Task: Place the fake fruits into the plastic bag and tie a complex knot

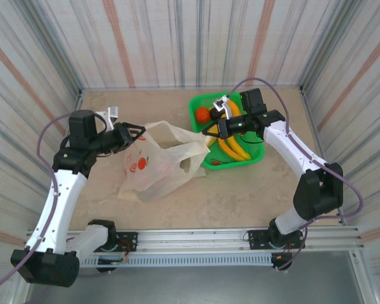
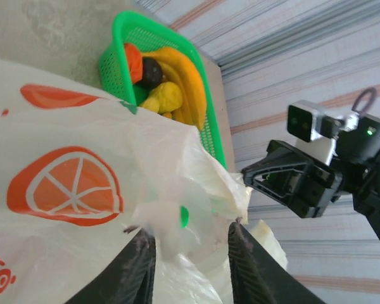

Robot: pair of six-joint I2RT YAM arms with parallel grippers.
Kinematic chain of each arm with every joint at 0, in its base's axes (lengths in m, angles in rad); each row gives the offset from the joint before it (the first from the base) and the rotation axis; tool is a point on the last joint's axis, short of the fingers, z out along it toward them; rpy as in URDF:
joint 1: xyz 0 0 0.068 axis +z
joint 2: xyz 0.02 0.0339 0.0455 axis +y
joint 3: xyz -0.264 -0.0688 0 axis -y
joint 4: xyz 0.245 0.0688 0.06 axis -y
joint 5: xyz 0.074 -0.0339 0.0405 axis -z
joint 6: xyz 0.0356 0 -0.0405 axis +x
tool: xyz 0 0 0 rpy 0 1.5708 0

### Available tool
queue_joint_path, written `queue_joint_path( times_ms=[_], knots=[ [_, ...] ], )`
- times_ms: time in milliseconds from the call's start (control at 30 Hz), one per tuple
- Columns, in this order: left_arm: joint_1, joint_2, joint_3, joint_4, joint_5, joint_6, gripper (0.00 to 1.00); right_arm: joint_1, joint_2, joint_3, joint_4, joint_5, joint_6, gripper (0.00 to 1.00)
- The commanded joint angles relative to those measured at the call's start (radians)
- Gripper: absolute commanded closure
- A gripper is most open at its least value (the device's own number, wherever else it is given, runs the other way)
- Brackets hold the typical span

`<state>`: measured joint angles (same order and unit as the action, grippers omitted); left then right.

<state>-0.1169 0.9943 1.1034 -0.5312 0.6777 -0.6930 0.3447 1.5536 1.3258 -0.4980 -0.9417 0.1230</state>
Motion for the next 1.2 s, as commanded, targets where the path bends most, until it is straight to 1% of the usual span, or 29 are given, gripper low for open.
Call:
queue_joint_path(
  times_ms=[0,67,100,167,200,267,333,433,533,633,700,767,867,967,1100,1167],
  knots=[
    [0.011,-0.031,0.088,-0.061,-0.013,0.122,0.6,-0.011,-0.008,0.026,0.021,0.017,0.049,1.0],
    [0.0,-0.047,0.113,-0.059,0.008,0.144,0.6,-0.013,-0.008,0.027,0.025,0.023,0.053,1.0],
    [-0.024,-0.054,0.125,-0.06,0.0,0.161,0.6,-0.012,-0.009,0.026,0.026,0.023,0.055,1.0],
    [-0.113,-0.066,0.145,-0.061,-0.055,0.208,0.58,-0.014,-0.01,0.022,0.031,0.03,0.058,1.0],
    [-0.183,-0.068,0.156,-0.064,-0.11,0.238,0.57,-0.014,-0.011,0.021,0.035,0.034,0.062,1.0],
    [-0.335,-0.061,0.179,-0.081,-0.243,0.294,0.56,-0.016,-0.01,0.02,0.04,0.038,0.07,1.0],
    [-0.519,-0.036,0.204,-0.099,-0.416,0.361,0.54,-0.017,-0.006,0.021,0.046,0.038,0.077,1.0],
    [-0.763,0.044,0.26,-0.14,-0.664,0.445,0.48,-0.017,-0.001,0.021,0.051,0.043,0.084,1.0],
    [-0.949,0.167,0.343,-0.202,-0.877,0.516,0.43,-0.017,0.006,0.02,0.056,0.043,0.089,1.0],
    [-1.081,0.308,0.433,-0.249,-1.049,0.567,0.36,-0.017,0.015,0.021,0.06,0.042,0.096,1.0],
    [-1.14,0.397,0.493,-0.28,-1.149,0.599,0.29,-0.017,0.019,0.021,0.064,0.042,0.099,1.0],
    [-1.177,0.48,0.556,-0.315,-1.215,0.619,0.25,-0.017,0.023,0.021,0.068,0.037,0.101,1.0],
    [-1.206,0.575,0.621,-0.344,-1.234,0.627,0.21,-0.017,0.029,0.023,0.071,0.037,0.101,1.0],
    [-1.228,0.634,0.638,-0.346,-1.248,0.62,0.17,-0.018,0.037,0.023,0.071,0.035,0.103,1.0],
    [-1.236,0.682,0.63,-0.346,-1.337,0.623,0.05,-0.016,0.041,0.02,0.077,0.026,0.109,1.0],
    [-1.235,0.705,0.636,-0.336,-1.355,0.643,0.03,-0.015,0.042,0.019,0.078,0.026,0.11,1.0]
  ],
)
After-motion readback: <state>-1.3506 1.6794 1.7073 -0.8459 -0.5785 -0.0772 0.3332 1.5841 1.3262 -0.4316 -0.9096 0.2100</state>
